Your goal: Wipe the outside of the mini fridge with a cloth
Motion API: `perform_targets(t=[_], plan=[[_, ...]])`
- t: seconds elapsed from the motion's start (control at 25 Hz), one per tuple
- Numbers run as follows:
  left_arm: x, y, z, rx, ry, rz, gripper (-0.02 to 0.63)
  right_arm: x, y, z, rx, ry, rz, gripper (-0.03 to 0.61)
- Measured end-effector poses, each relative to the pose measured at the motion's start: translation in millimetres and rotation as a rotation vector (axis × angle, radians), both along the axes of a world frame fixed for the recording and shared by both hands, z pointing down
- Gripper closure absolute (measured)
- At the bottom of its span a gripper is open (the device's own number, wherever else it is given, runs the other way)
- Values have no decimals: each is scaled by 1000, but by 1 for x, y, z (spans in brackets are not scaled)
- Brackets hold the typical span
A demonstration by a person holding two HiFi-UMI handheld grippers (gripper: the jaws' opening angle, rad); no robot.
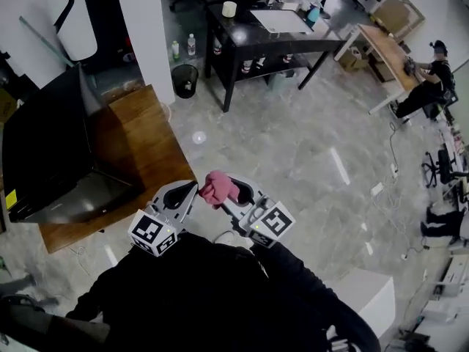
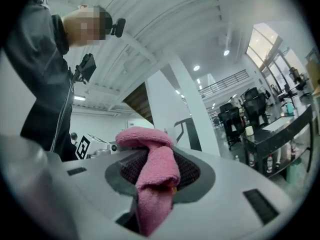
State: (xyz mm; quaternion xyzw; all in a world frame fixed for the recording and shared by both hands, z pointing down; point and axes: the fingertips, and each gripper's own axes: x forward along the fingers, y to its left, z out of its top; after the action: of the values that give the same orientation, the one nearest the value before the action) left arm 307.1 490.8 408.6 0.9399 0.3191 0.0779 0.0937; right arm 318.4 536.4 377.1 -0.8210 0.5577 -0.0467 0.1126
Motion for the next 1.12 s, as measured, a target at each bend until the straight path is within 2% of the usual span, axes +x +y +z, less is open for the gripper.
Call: perform_targets(t=[0.16, 0.32, 0.6, 0.72, 1.0, 1.12], plan=[[21, 6, -3, 38, 8, -151, 607, 30, 8, 4, -11, 10, -140, 456], [30, -20, -5, 70, 17, -290, 607, 50, -22, 5, -6, 12, -270, 456], [48, -106, -22, 109, 84, -526, 607, 63, -136, -5, -23, 54, -539, 456], [49, -141, -23, 97, 97, -617, 607, 62, -183, -7, -31, 94, -638, 456], [40, -201, -32, 91, 99, -885, 607, 64, -280, -26, -14, 197, -824, 455], [42, -210, -29, 124, 79, -996, 607, 64, -312, -28, 6, 229, -914, 456]])
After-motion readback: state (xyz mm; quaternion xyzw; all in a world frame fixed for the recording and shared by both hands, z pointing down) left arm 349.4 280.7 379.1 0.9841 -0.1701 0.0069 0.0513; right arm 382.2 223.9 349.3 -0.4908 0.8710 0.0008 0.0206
